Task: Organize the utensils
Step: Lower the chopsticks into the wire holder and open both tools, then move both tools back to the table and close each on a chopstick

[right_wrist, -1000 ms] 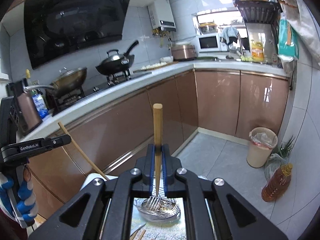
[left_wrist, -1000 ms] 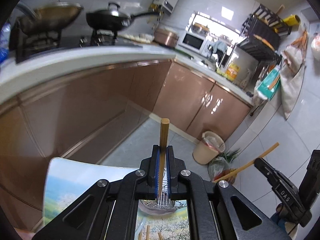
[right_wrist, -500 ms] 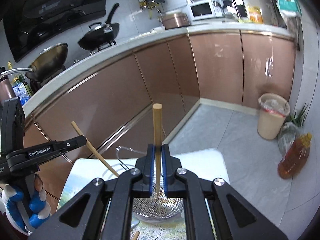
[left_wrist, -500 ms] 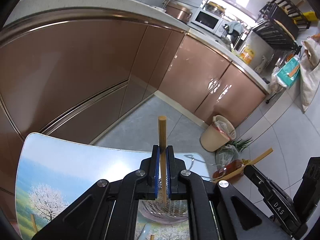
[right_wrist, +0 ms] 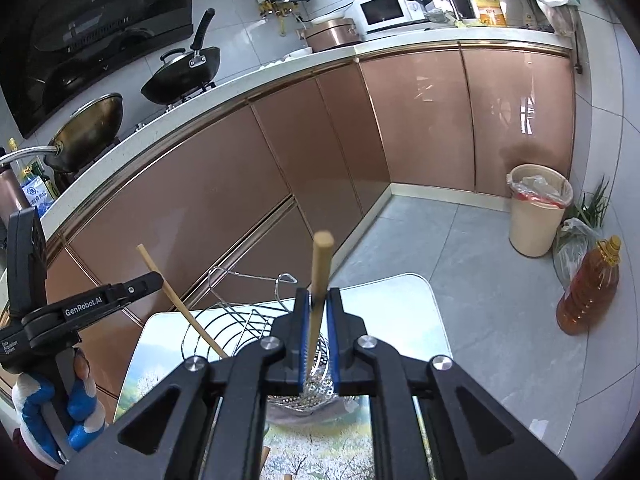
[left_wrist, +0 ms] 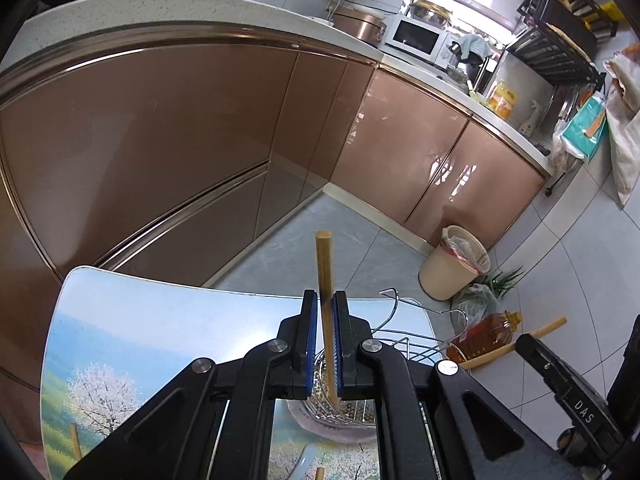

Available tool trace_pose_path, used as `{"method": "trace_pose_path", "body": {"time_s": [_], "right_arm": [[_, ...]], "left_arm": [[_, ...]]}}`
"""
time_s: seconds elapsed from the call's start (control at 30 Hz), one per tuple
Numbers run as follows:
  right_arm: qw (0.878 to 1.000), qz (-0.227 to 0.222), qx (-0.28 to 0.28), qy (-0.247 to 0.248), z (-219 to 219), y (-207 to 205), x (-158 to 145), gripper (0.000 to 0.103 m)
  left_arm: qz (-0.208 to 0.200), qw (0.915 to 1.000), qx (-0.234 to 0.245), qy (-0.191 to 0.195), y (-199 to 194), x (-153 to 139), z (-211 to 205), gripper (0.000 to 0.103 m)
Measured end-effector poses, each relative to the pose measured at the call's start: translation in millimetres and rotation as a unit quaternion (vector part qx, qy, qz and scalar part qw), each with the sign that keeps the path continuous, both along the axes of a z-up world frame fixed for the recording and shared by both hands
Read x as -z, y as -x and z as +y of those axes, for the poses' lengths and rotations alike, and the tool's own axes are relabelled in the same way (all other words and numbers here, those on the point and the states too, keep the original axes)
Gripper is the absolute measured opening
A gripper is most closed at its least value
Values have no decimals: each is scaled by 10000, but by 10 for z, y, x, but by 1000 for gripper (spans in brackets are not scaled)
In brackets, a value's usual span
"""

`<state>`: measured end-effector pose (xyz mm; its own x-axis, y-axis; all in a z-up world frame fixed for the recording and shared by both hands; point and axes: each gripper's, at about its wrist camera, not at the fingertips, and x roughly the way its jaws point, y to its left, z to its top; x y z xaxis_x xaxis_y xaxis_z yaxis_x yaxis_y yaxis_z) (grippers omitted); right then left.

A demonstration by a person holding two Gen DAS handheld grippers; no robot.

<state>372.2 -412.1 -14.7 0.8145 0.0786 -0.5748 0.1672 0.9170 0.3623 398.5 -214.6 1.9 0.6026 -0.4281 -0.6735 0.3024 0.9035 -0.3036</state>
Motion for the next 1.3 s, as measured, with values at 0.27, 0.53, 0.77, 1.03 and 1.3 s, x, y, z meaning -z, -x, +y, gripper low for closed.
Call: {"method": "trace_pose_path", "body": {"time_s": [0.27,0.53,0.77,1.03,1.3], "right_arm": [[9999,-82,67,-17,-9,281,-145,27],[9993,-358,126,43,36,666,-472,33],[9974,-693,116,146,181,1160,-855,34],[9948,-985,-5,256,455,1747,-1184,34],[9924,-1089,-213,531,861,2215,-1453,34]], "left_arm": [[-94,9999,-59,14,191,-133,131,39],[-466,9988,-157,8,546,-523,416,51],[-948,9943,-481,-39,973,-992,875,59],[-1165,9896,-837,-119,1514,-1237,1411,62],[-1245,9868,-998,-295,2049,-1366,1852,59]]}}
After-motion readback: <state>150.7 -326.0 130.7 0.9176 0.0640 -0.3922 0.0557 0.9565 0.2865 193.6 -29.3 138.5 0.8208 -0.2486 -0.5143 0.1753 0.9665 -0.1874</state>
